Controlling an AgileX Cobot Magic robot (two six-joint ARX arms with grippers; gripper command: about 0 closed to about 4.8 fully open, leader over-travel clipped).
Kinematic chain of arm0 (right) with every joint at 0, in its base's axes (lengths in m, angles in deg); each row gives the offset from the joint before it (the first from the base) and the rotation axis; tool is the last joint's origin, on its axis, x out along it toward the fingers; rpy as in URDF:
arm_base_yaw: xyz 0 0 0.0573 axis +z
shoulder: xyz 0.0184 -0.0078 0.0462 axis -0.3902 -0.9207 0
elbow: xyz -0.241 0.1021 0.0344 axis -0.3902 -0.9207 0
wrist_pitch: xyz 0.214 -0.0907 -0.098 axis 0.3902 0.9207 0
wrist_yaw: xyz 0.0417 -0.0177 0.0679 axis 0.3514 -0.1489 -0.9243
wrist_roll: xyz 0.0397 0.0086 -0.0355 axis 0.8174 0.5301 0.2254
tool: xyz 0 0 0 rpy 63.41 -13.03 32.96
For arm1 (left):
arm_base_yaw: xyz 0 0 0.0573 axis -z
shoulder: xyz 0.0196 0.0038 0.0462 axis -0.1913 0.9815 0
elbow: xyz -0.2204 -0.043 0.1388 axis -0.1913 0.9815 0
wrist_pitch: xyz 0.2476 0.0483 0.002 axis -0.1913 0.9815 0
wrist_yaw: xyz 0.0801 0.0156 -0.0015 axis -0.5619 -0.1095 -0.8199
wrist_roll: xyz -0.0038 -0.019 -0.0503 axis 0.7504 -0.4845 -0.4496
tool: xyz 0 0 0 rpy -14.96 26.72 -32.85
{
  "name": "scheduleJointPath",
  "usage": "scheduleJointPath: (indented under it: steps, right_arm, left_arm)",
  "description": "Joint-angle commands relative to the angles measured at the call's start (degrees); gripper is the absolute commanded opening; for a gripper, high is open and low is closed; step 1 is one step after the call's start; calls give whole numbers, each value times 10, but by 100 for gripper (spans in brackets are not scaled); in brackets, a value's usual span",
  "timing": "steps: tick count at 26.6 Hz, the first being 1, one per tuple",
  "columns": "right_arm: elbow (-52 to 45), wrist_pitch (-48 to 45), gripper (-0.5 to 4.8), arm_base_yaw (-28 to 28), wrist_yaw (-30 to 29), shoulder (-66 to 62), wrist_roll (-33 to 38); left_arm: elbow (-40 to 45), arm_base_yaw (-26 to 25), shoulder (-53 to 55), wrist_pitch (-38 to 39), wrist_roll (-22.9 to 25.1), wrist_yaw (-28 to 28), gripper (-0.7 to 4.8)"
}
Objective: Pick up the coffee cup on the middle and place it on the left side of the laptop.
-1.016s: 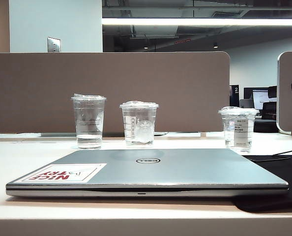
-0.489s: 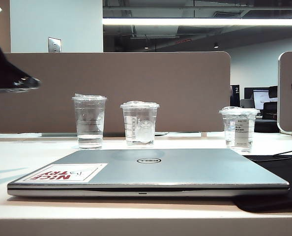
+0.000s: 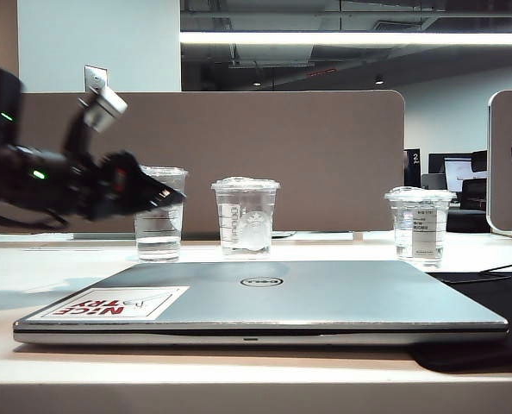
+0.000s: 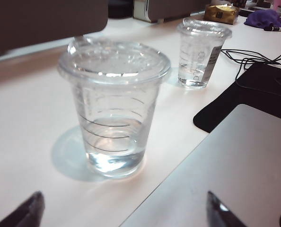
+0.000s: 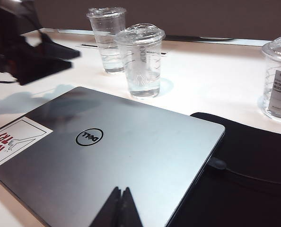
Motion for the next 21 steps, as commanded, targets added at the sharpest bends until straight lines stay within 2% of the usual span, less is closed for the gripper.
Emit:
scheduleJointPath:
  steps: [1, 3, 7, 9, 11, 21]
  right_arm:
    - [-2, -10, -5, 0, 0, 0, 0]
    - [-2, -10, -5, 0, 0, 0, 0]
    - [-2, -10, -5, 0, 0, 0, 0]
    - [-2, -10, -5, 0, 0, 0, 0]
    - [-2, -10, -5, 0, 0, 0, 0]
    - [-2, -10, -5, 0, 0, 0, 0]
  left_arm:
    - [-57, 27, 49, 5, -17, -12, 479]
    - [-96, 44, 73, 42, -16, -39, 479]
    - [-143, 58, 93, 77, -17, -57, 479]
    - [-174, 62, 102, 116, -17, -90, 479]
    - [-205, 62, 113, 146, -17, -87, 479]
    - [-271, 65, 148, 147, -19, -59, 479]
